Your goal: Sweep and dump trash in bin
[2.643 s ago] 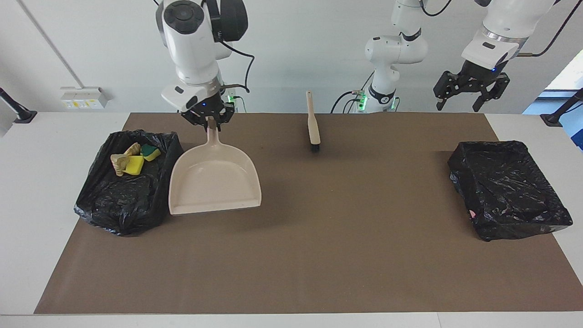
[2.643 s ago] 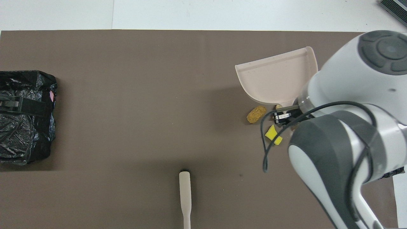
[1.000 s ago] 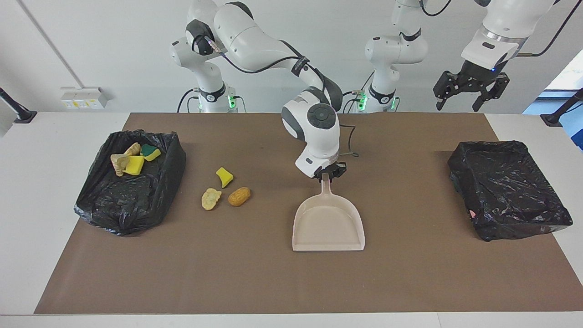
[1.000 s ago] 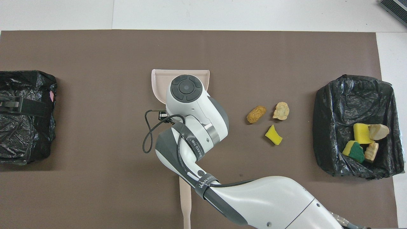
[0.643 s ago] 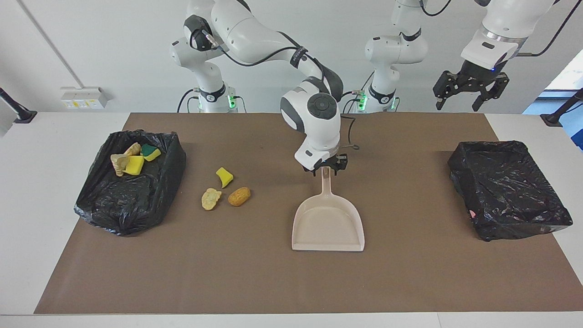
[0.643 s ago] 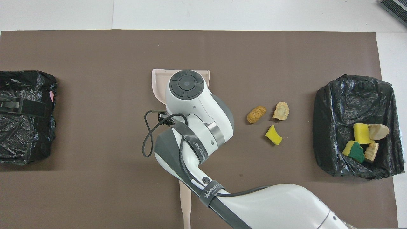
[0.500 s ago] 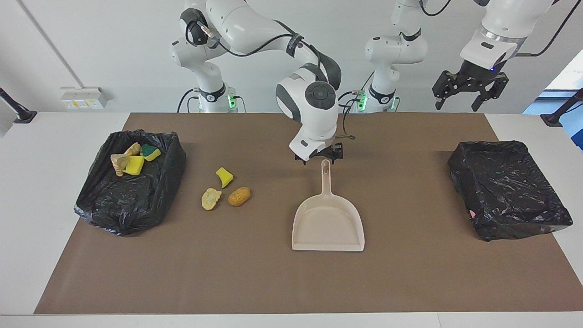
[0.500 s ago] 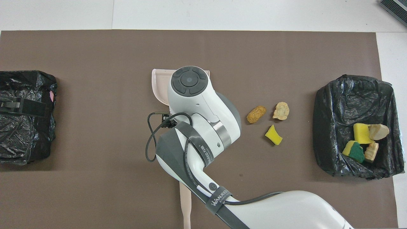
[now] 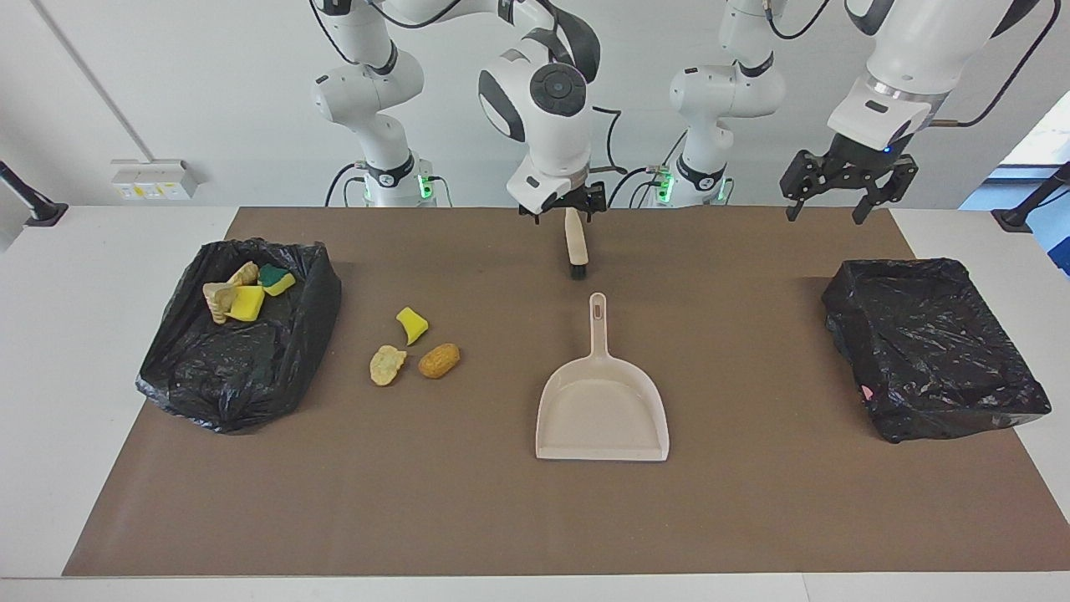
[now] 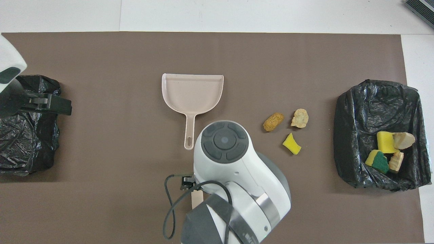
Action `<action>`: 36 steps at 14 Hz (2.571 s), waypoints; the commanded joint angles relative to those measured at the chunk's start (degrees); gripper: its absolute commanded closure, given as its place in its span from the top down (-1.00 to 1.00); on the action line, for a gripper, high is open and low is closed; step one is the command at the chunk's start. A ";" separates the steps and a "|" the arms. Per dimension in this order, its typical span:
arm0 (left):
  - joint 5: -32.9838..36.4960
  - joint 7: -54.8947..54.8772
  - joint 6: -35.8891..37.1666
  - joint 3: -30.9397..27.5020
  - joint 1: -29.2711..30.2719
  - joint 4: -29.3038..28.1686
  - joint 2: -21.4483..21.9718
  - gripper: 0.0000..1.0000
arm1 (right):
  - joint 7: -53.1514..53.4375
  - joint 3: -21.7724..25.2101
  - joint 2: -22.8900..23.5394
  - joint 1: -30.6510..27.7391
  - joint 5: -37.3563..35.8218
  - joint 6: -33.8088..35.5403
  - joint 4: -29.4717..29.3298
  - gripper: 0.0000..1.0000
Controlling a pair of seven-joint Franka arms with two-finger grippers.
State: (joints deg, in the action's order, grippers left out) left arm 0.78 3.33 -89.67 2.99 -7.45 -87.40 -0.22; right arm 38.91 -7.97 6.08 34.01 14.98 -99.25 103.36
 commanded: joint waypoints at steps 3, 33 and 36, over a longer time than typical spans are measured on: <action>-0.08 4.48 -6.99 -0.44 -8.70 -1.89 -3.90 1.00 | 1.26 0.15 -12.93 6.76 5.32 -10.96 21.33 1.00; 4.22 7.63 -30.77 -1.06 -23.32 -17.98 -14.38 -1.00 | 9.80 0.68 -14.41 16.72 6.46 -16.19 30.67 -1.00; 7.03 -14.61 -23.99 -1.06 -20.77 -18.16 -12.09 -1.00 | 7.34 0.68 -20.65 12.50 2.79 -5.91 31.11 -1.00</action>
State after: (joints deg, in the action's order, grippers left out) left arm 5.85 -0.14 -117.46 1.82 -29.84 -104.65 -15.04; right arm 48.83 -7.08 -8.89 49.68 20.11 -110.77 133.20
